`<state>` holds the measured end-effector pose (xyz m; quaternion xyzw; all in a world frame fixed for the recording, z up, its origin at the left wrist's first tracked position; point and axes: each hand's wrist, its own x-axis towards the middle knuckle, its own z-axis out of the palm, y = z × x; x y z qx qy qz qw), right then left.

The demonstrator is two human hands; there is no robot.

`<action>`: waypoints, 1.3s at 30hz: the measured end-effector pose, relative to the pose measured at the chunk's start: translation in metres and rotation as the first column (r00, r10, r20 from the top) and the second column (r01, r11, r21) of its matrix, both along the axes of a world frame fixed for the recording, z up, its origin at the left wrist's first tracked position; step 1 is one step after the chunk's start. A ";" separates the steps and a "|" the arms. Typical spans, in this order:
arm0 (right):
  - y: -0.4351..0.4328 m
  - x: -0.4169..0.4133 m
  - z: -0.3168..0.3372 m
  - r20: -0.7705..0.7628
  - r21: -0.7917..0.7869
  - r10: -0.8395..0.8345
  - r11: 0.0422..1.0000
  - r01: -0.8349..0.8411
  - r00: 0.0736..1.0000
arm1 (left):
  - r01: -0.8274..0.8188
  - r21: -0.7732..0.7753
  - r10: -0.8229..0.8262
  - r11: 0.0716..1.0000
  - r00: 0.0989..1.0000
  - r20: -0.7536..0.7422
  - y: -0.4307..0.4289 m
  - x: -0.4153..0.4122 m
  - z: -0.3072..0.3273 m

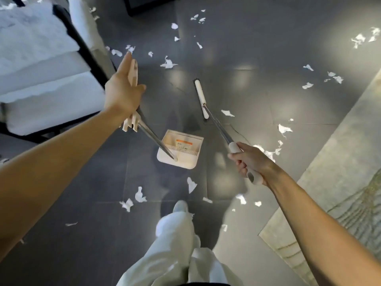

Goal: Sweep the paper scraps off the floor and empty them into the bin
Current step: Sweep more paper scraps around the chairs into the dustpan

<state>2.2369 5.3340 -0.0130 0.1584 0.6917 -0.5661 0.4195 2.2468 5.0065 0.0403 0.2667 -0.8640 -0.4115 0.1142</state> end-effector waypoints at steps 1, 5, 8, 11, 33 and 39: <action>0.002 -0.027 -0.004 0.011 -0.005 -0.013 1.000 0.013 1.000 | -0.002 -0.008 0.002 1.000 1.000 -0.004 0.003 -0.030 -0.001; 0.003 -0.151 -0.016 0.042 -0.033 -0.051 0.998 0.052 0.998 | 0.039 -0.023 -0.040 0.999 0.999 -0.023 0.010 -0.162 -0.007; -0.004 -0.257 -0.016 0.080 -0.066 -0.101 0.992 0.107 0.992 | 0.053 0.041 -0.051 0.998 0.998 -0.038 0.010 -0.274 -0.009; -0.013 -0.360 -0.005 0.110 -0.101 -0.133 0.984 0.144 0.985 | 0.065 0.043 -0.063 0.997 0.997 -0.049 0.007 -0.383 -0.003; -0.125 -1.205 0.026 0.126 -0.141 -0.070 0.986 0.088 0.990 | -0.004 -0.001 0.004 1.000 0.997 0.083 -0.103 -1.170 0.022; -0.215 -1.445 0.011 0.138 -0.129 -0.044 0.990 0.062 0.989 | -0.028 0.034 0.026 0.999 0.998 0.053 -0.183 -1.397 0.013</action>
